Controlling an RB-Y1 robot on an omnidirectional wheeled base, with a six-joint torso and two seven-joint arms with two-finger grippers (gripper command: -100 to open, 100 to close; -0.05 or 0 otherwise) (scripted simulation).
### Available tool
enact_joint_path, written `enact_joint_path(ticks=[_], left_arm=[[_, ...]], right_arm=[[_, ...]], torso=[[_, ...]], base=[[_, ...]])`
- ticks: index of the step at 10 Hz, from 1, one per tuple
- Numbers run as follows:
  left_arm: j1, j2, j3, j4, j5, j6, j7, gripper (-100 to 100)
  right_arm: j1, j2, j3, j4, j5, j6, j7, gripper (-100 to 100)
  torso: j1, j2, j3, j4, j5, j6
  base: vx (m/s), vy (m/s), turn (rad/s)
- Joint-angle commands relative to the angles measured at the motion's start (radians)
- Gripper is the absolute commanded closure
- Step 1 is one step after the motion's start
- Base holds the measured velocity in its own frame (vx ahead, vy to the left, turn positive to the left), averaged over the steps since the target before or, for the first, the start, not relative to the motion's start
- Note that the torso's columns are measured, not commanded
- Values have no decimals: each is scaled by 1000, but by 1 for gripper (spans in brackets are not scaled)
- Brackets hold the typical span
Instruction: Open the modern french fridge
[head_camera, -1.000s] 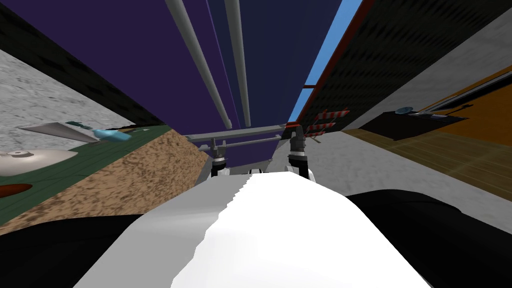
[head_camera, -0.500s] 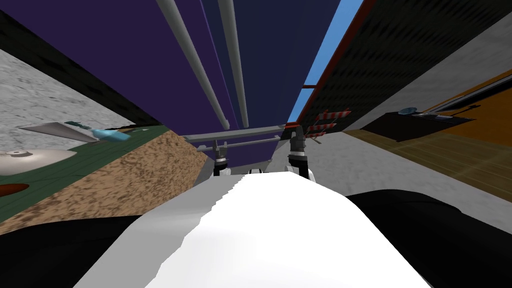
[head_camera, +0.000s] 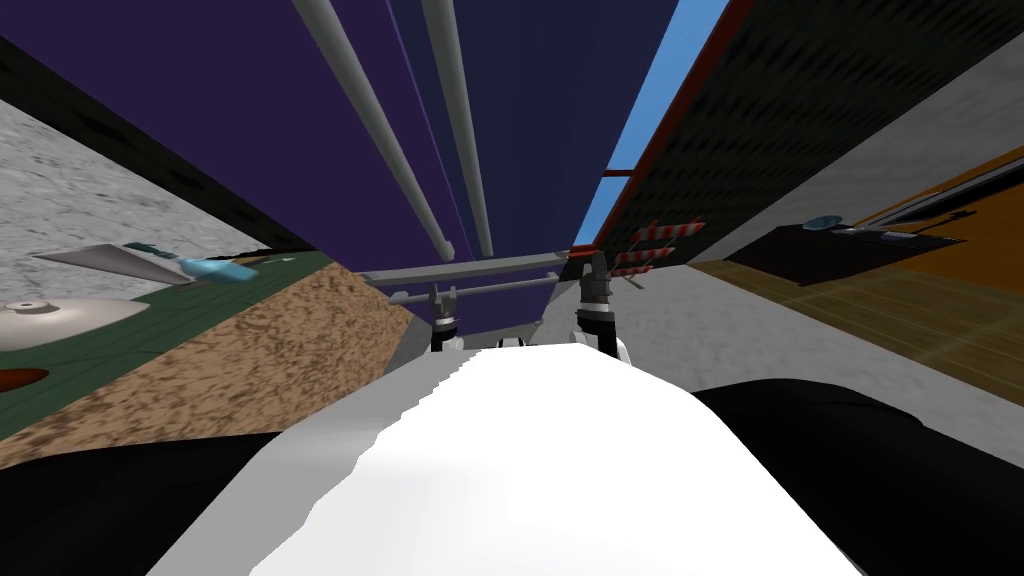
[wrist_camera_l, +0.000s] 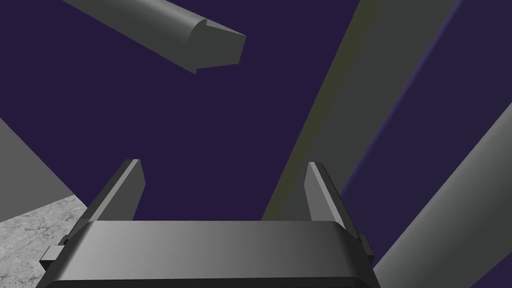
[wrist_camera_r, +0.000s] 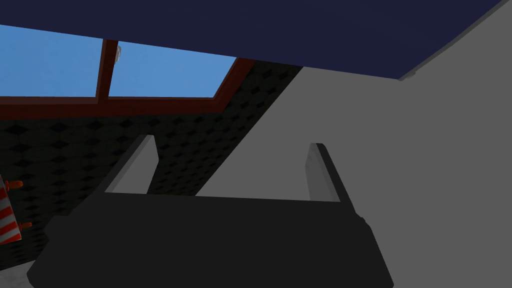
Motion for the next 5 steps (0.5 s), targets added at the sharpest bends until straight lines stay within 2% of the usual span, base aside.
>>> enact_joint_path(ticks=[1,3,4,5], left_arm=[[-18,-4,-4,63,4,-35,4,-100],[-52,-12,-7,140,13,-90,11,-100],[-52,-12,-7,166,13,-90,11,-100],[-69,-16,-9,199,17,-116,14,-100]], right_arm=[[0,0,0,0,0,0,0,0],[0,0,0,0,0,0,0,0],[0,0,0,0,0,0,0,0],[0,0,0,0,0,0,0,0]], torso=[[0,-1,0,0,0,0],[-1,-1,0,0,0,0],[-2,-1,-1,0,0,0],[0,-1,0,0,0,0]], base=[[23,-48,15],[34,-70,28],[36,-59,16],[31,-55,22]])
